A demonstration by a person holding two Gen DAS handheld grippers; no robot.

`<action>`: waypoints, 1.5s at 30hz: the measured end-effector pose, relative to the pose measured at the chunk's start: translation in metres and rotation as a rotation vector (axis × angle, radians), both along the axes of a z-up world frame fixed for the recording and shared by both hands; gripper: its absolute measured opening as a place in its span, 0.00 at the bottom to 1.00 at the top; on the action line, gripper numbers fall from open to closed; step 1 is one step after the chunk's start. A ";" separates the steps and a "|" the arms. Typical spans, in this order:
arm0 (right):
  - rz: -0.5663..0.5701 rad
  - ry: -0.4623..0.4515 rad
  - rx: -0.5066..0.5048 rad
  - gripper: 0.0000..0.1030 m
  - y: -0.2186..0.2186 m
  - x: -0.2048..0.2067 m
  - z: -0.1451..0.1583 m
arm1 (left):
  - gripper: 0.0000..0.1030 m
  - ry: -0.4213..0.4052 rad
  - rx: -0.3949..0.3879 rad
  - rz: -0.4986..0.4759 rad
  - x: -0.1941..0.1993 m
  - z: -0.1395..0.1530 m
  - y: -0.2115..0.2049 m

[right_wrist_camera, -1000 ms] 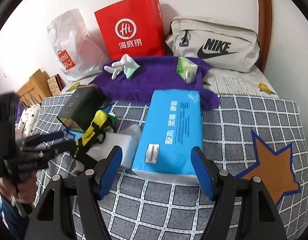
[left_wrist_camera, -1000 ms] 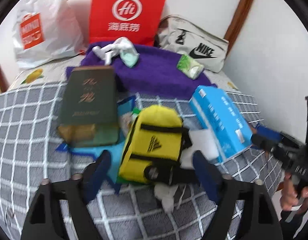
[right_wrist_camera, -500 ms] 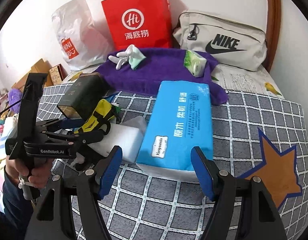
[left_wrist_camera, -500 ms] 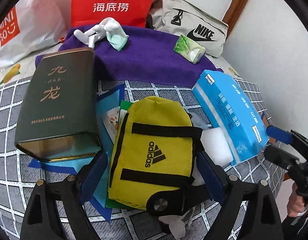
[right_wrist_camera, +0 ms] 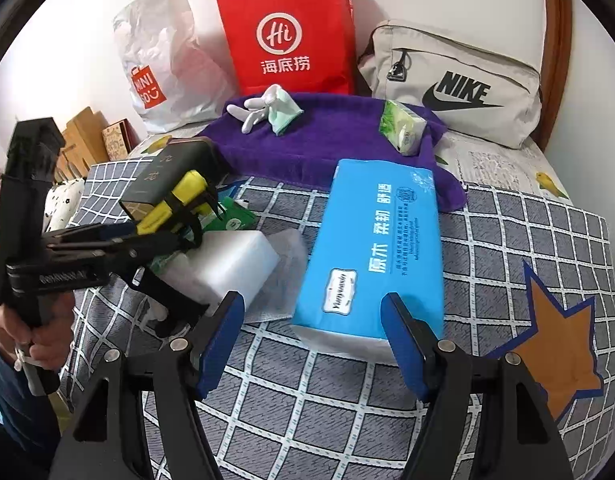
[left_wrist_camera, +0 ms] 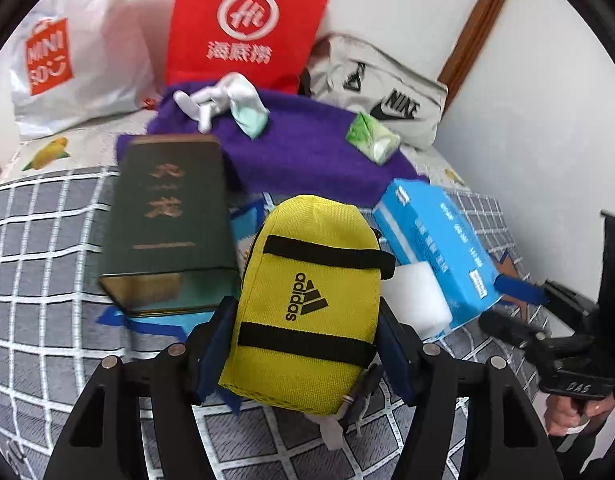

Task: Organize soft objects
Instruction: 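Lift the pouch with the left tool while the right tool grasps the white tissue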

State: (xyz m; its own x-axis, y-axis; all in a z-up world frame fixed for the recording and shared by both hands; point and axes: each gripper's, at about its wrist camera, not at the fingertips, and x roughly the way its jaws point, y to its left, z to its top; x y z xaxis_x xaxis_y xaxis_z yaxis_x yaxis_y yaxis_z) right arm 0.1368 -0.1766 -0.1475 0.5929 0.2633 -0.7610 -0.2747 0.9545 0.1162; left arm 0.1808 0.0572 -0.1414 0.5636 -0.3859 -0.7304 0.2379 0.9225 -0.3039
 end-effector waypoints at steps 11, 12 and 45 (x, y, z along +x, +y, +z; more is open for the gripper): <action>0.067 -0.006 -0.013 0.68 0.025 -0.008 0.000 | 0.62 -0.042 -0.052 0.070 -0.022 0.019 0.032; 0.070 -0.002 -0.014 0.68 0.027 -0.008 -0.001 | 0.62 -0.043 -0.050 0.082 -0.023 0.019 0.035; 0.352 0.051 -0.029 0.51 0.151 0.006 -0.053 | 0.62 -0.023 -0.100 0.257 -0.039 -0.001 0.124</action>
State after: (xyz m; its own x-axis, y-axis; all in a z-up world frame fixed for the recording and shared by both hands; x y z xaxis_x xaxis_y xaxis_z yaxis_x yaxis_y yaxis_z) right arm 0.1433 -0.0255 -0.2001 0.4308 0.4224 -0.7975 -0.5818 0.8055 0.1124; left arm 0.1413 0.1815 -0.1421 0.6683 -0.2977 -0.6817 0.0079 0.9192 -0.3936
